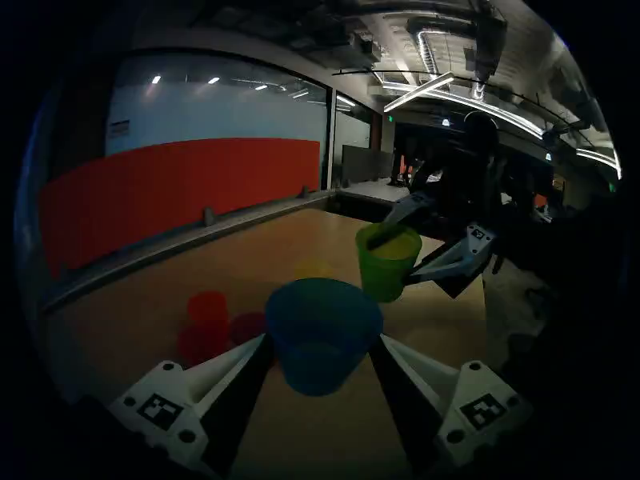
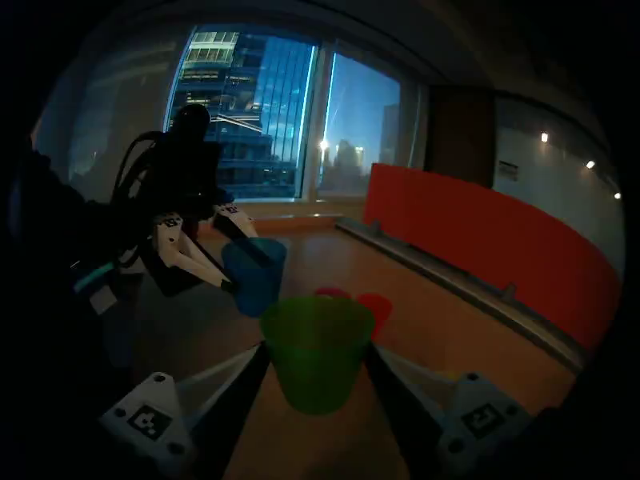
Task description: Pour water
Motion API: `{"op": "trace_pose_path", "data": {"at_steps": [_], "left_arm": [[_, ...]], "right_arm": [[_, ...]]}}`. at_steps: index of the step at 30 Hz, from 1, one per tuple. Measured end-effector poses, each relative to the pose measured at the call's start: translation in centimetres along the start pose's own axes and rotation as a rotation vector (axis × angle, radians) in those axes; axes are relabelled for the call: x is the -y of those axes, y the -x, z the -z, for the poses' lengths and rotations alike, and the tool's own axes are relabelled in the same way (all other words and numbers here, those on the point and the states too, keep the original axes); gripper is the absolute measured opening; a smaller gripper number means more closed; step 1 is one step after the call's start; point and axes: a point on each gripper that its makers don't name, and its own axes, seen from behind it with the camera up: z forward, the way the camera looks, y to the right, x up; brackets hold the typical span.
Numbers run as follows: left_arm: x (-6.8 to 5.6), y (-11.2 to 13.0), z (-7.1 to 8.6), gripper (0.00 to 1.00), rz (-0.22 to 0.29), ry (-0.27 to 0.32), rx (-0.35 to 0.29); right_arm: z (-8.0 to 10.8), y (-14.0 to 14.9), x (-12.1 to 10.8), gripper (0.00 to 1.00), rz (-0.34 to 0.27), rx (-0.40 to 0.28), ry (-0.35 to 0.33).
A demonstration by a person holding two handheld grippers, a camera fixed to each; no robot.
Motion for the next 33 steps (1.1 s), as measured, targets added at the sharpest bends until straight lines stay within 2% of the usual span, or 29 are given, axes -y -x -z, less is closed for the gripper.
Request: {"op": "trace_pose_path", "data": {"at_steps": [9, 18, 27, 33], "left_arm": [[0.0, -1.0, 0.0, 0.84, 0.006, -0.006, -0.038], [0.2, -1.8, 0.0, 0.83, -0.010, -0.025, -0.076], [0.5, -2.7, 0.1, 0.83, -0.028, -0.056, -0.131], [0.0, -3.8, 0.3, 0.83, -0.049, -0.066, -0.181]], "right_arm": [[-0.1, -1.2, 0.3, 0.88, -0.045, -0.080, 0.007], [-0.2, -2.4, -0.1, 0.88, -0.066, -0.139, 0.034], [-0.4, -3.3, -0.3, 0.88, -0.063, -0.180, 0.055], [-0.6, -3.7, -0.4, 0.88, -0.066, -0.204, 0.063]]}}
